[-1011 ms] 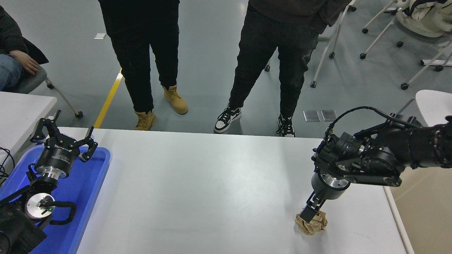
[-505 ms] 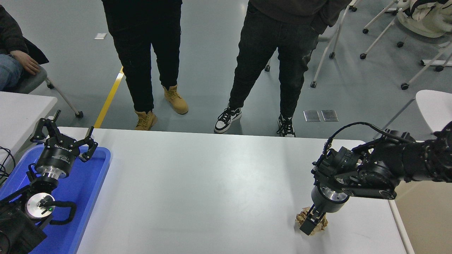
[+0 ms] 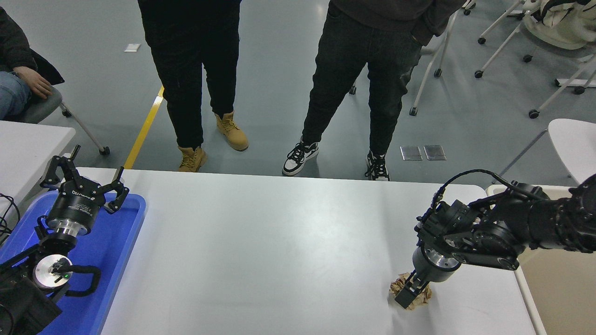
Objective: Clean the table surface
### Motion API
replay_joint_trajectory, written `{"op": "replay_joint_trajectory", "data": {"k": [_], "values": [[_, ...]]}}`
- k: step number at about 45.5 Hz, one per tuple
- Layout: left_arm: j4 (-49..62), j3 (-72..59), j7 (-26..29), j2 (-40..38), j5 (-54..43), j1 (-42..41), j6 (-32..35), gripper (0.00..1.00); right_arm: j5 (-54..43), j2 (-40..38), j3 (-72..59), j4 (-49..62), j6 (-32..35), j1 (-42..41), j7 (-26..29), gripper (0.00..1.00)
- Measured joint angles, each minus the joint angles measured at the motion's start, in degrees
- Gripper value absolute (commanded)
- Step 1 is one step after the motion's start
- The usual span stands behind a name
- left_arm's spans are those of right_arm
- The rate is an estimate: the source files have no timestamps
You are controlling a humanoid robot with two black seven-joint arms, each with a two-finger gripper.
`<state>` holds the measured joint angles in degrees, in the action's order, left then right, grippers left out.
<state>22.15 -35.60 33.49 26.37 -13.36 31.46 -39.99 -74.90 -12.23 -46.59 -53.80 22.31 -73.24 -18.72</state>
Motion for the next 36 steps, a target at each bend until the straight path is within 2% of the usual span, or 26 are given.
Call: {"op": "replay_joint_trajectory", "data": {"k": [5,9,11,12,14,16,20,36], "values": [[0.0,0.0,0.0,0.0,0.0,0.0,0.0,1.00,0.0,0.0,0.1,1.1,-0.6,1.3,-0.1,0.97],[0.0,0.0,0.0,0.0,0.0,0.0,0.0,1.00,0.0,0.0,0.2,1.7,-1.3,2.3,-0.1,0.87],[0.0,0.0,0.0,0.0,0.0,0.0,0.0,1.00,0.0,0.1,0.2,1.9,-1.8,2.7,-0.1,0.76],[0.0,0.0,0.0,0.0,0.0,0.0,0.0,1.00,0.0,0.1,0.2,2.0,-2.0,2.9,-0.1,0.67],[0.0,0.0,0.0,0.0,0.0,0.0,0.0,1.00,-0.1,0.1,0.2,2.1,-2.5,3.1,-0.2,0.44],[0.0,0.0,0.0,0.0,0.0,0.0,0.0,1.00,-0.1,0.1,0.1,2.3,-3.0,3.4,-0.2,0.24],[0.0,0.0,0.0,0.0,0.0,0.0,0.0,1.00,-0.3,0.1,-0.1,2.5,-3.7,3.6,-0.3,0.00],[0.0,0.0,0.0,0.0,0.0,0.0,0.0,1.00,-2.7,-0.2,-0.6,3.9,-4.9,3.0,-3.2,0.00]]}}
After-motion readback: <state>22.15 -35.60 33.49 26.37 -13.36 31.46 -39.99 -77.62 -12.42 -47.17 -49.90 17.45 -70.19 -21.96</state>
